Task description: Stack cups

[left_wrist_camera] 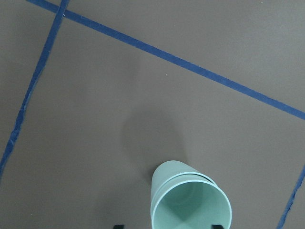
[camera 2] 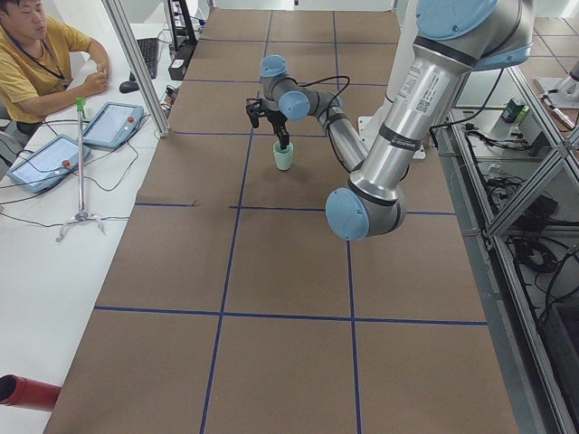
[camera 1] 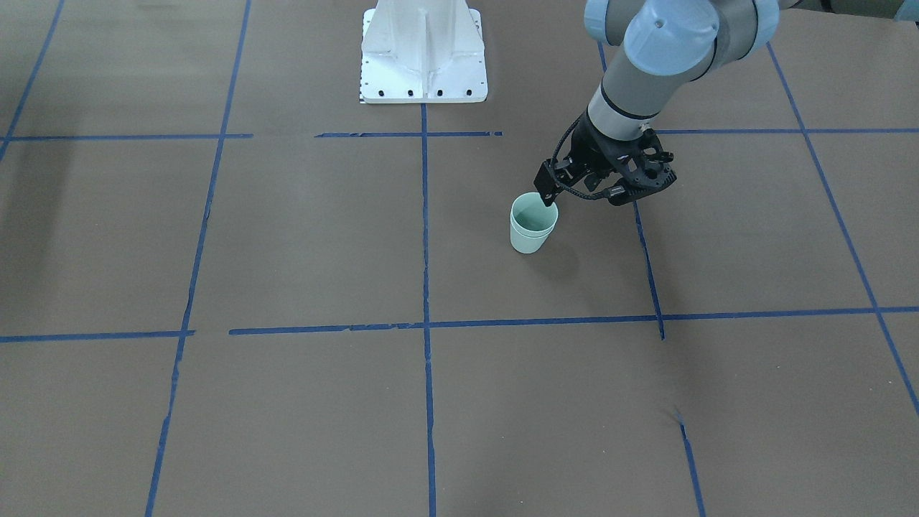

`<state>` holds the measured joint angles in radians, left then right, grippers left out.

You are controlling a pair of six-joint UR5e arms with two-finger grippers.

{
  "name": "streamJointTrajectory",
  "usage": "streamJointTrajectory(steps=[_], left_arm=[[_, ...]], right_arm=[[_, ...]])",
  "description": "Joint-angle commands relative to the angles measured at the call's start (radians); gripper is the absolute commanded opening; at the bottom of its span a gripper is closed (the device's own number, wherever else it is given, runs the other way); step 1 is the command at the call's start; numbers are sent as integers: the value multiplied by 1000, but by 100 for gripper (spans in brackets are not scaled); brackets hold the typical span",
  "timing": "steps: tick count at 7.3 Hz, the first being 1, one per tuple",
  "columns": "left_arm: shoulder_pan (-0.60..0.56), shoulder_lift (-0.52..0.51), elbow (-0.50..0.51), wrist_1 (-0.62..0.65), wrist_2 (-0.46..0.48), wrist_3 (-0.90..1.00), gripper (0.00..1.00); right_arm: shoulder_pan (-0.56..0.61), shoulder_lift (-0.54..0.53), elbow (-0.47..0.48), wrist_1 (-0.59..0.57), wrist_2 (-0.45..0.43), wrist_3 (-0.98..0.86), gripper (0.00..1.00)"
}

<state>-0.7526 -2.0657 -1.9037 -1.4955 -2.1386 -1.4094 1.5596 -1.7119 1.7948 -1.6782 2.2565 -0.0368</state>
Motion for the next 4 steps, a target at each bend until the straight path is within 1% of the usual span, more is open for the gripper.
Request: streamJointTrajectory(steps=[1,2,3,4], left_arm=[[-17,63,-46,0,-1,155,100],[-68,135,-73,-3,-4,291,100],[-149,197,-78,-3,-30,449,100],[-225,299,-89,-3,-75,659,100]], right_arm=[[0,0,0,0,0,0,100],[-1,0,0,0,0,0,100],[0,0,0,0,0,0,100],[0,0,0,0,0,0,100]])
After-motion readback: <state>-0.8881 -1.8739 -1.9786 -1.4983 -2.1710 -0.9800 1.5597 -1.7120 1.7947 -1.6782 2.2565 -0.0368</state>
